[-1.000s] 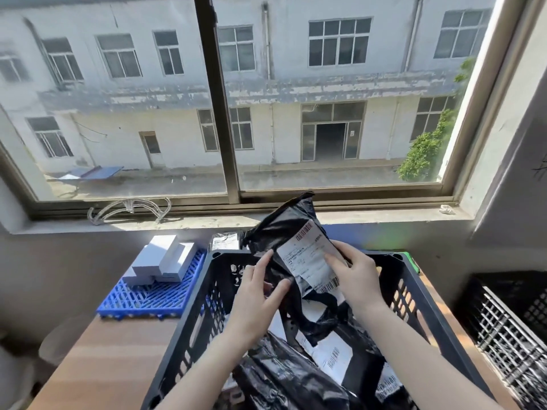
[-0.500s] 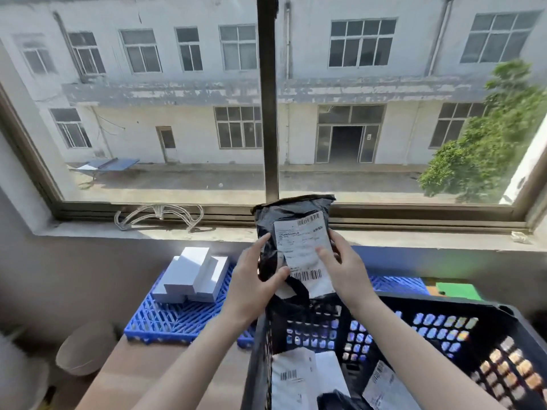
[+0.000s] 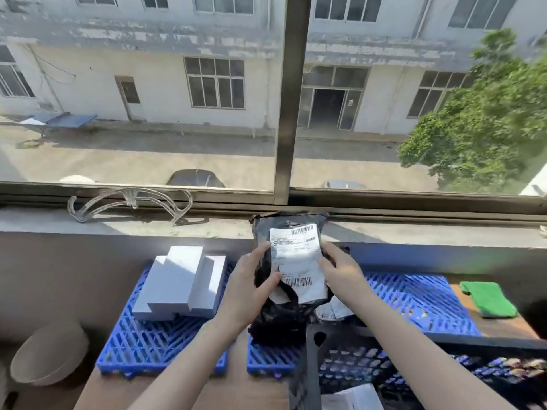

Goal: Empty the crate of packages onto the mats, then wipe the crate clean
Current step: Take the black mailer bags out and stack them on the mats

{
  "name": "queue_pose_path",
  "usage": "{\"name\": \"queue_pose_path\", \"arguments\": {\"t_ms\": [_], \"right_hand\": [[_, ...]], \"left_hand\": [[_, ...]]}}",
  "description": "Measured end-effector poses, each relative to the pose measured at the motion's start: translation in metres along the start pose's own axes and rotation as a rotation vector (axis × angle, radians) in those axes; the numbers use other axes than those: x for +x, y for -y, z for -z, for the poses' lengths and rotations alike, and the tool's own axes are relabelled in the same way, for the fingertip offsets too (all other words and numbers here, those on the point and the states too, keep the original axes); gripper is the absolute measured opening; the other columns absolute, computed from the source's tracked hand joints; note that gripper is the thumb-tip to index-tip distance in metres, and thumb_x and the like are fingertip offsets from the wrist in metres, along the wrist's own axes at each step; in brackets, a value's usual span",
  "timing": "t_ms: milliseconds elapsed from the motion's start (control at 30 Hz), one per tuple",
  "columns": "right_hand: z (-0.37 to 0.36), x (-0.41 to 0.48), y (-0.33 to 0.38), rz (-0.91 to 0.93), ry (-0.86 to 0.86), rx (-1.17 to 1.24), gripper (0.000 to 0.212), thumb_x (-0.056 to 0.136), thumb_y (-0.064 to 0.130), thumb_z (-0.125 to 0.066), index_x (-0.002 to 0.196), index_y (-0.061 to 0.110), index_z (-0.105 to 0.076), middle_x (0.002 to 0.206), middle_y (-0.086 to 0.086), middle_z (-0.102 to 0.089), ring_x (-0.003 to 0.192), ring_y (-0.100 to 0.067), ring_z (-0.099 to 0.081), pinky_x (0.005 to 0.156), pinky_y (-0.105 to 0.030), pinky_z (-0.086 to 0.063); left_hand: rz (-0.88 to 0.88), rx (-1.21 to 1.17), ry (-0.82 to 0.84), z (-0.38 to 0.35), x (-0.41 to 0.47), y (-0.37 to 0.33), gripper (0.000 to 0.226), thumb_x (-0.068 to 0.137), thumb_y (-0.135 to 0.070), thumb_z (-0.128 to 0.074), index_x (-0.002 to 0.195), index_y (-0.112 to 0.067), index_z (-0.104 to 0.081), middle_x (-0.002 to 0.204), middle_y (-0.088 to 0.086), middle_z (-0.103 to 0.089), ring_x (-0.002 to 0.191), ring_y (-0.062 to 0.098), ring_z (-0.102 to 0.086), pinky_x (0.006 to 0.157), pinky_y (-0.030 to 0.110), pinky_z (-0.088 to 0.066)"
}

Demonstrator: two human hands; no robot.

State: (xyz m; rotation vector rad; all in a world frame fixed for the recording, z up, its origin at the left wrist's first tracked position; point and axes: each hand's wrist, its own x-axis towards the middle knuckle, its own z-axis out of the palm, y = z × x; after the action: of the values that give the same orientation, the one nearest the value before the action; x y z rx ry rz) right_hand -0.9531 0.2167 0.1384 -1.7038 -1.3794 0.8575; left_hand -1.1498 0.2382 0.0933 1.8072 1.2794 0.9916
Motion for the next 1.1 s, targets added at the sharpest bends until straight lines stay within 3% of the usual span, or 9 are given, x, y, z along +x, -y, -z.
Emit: {"name": "queue_pose_path", "arguments": {"t_ms": [100, 167, 367, 533, 633, 733, 833, 967, 1100], "right_hand": [[-0.013, 0.016, -0.009, -0.075, 0.063, -0.175, 0.039, 0.1, 0.017, -0.042, 0.136, 0.028, -0.049, 0.127, 0.01, -0.058, 0.111, -0.012, -0.053, 0.086, -0.026, -0.037], [-0.021, 0.026, -0.02, -0.115, 0.114, -0.179, 0.04, 0.1, 0.016, -0.042, 0.137, 0.028, -0.049, 0.128, 0.011, -0.059, 0.11, -0.01, -0.053, 0.083, -0.024, -0.039], [-0.042, 0.052, -0.061, -0.24, 0.151, -0.176, 0.044, 0.096, 0.013, -0.047, 0.139, 0.022, -0.049, 0.133, 0.007, -0.056, 0.116, -0.01, -0.052, 0.094, -0.021, -0.037], [-0.058, 0.069, -0.09, -0.335, 0.318, -0.302, 0.054, 0.09, 0.022, -0.046, 0.143, 0.03, -0.04, 0.138, 0.007, -0.054, 0.12, -0.016, -0.054, 0.104, -0.036, -0.042], [-0.062, 0.072, -0.102, -0.37, 0.44, -0.379, 0.067, 0.082, 0.034, -0.046, 0.146, 0.034, -0.029, 0.143, 0.008, -0.048, 0.123, -0.017, -0.051, 0.104, -0.04, -0.042], [-0.064, 0.073, -0.1, -0.35, 0.475, -0.4, 0.065, 0.083, 0.029, -0.05, 0.145, 0.034, -0.029, 0.136, 0.008, -0.054, 0.114, -0.017, -0.056, 0.1, -0.039, -0.045], [-0.063, 0.073, -0.099, -0.333, 0.462, -0.355, 0.064, 0.079, 0.029, -0.052, 0.139, 0.042, -0.034, 0.123, 0.012, -0.062, 0.103, -0.014, -0.061, 0.096, -0.041, -0.048], [-0.056, 0.068, -0.074, -0.292, 0.278, -0.389, 0.061, 0.091, 0.026, -0.055, 0.147, 0.029, -0.033, 0.135, 0.006, -0.052, 0.118, -0.018, -0.053, 0.099, -0.031, -0.042], [-0.05, 0.065, -0.063, -0.155, 0.108, -0.407, 0.041, 0.092, 0.013, -0.053, 0.133, 0.02, -0.054, 0.128, 0.002, -0.055, 0.09, -0.008, -0.054, 0.082, -0.016, -0.036]], "left_hand": [[0.049, 0.011, 0.034, -0.007, 0.005, 0.024, 0.057, 0.092, -0.035, -0.064, 0.142, -0.041, -0.038, 0.135, -0.021, -0.045, 0.122, -0.014, -0.037, 0.105, 0.021, -0.032], [0.081, 0.014, 0.05, -0.013, 0.008, 0.039, 0.057, 0.093, -0.037, -0.062, 0.144, -0.039, -0.037, 0.136, -0.02, -0.045, 0.123, -0.007, -0.039, 0.101, 0.019, -0.032], [0.151, 0.035, 0.08, -0.036, 0.015, 0.075, 0.057, 0.093, -0.041, -0.06, 0.145, -0.032, -0.038, 0.139, -0.019, -0.045, 0.127, -0.005, -0.038, 0.104, 0.022, -0.034], [0.175, 0.083, 0.1, -0.049, 0.016, 0.097, 0.055, 0.094, -0.037, -0.06, 0.144, -0.031, -0.038, 0.134, -0.023, -0.039, 0.125, -0.009, -0.031, 0.099, 0.017, -0.028], [0.182, 0.139, 0.099, -0.056, 0.016, 0.108, 0.056, 0.092, -0.033, -0.061, 0.144, -0.024, -0.041, 0.14, -0.013, -0.045, 0.131, 0.003, -0.037, 0.106, 0.024, -0.032], [0.203, 0.165, 0.102, -0.059, 0.016, 0.116, 0.058, 0.092, -0.034, -0.06, 0.145, -0.021, -0.04, 0.144, -0.005, -0.045, 0.133, 0.01, -0.036, 0.11, 0.028, -0.031], [0.208, 0.168, 0.108, -0.061, 0.018, 0.12, 0.059, 0.093, -0.036, -0.059, 0.146, -0.021, -0.039, 0.147, -0.003, -0.042, 0.136, 0.011, -0.032, 0.112, 0.029, -0.028], [0.185, 0.206, 0.07, -0.047, 0.012, 0.109, 0.056, 0.096, -0.039, -0.054, 0.148, -0.026, -0.036, 0.16, -0.004, -0.018, 0.147, 0.009, -0.011, 0.119, 0.031, -0.018], [-0.052, 0.352, 0.019, -0.043, 0.003, 0.112, 0.049, 0.096, -0.042, -0.048, 0.141, -0.022, -0.048, 0.157, -0.002, -0.026, 0.146, 0.016, -0.021, 0.117, 0.04, -0.027]]}}
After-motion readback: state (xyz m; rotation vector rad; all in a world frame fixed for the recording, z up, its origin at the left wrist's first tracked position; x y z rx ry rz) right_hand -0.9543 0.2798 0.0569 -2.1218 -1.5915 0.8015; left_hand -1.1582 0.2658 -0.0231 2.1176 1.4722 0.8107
